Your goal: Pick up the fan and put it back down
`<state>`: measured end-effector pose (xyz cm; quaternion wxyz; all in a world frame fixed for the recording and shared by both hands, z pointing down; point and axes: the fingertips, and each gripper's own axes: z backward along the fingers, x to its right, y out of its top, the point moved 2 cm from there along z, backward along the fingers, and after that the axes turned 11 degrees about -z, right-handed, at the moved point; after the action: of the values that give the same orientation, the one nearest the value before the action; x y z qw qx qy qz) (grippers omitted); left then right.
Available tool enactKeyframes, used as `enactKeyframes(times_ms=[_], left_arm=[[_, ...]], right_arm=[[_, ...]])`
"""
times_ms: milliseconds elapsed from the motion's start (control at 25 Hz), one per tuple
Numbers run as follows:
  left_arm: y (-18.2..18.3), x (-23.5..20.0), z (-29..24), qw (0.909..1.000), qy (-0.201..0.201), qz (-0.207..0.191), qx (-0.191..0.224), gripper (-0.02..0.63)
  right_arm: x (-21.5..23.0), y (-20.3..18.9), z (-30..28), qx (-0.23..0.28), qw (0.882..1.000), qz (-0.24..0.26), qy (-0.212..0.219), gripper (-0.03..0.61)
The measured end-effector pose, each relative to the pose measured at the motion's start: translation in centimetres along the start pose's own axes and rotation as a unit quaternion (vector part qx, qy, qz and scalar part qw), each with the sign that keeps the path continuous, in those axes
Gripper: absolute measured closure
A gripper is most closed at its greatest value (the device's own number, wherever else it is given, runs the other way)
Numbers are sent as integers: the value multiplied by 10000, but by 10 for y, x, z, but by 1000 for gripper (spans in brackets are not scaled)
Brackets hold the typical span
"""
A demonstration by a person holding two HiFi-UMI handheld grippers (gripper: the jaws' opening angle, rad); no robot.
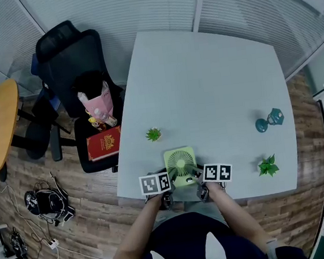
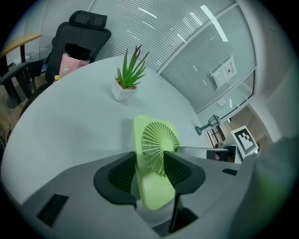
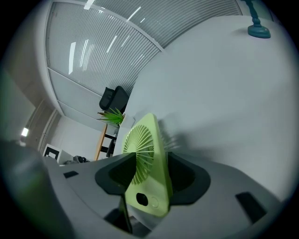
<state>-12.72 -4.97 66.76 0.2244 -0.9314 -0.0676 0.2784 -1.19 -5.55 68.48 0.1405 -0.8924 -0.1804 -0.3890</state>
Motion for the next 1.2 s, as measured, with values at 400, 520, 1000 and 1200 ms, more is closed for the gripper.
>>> enactKeyframes(times_ms=[400, 520, 1000, 1200], left_arm=[[-7, -2, -3, 9999, 45, -37, -106, 414], [-9, -2, -4, 10000, 18, -28, -80, 419], [-9, -3, -5, 9996, -27, -242, -111, 430], [-9, 0, -6, 9992, -77, -361, -152, 405]], right_arm=[[7, -5, -2, -3, 10000, 28, -27, 360], [8, -5, -2, 20, 10000, 58, 16, 360], [7, -5, -1, 68, 9998, 193, 37, 357], [6, -2, -1, 135, 9994, 322, 4, 335]])
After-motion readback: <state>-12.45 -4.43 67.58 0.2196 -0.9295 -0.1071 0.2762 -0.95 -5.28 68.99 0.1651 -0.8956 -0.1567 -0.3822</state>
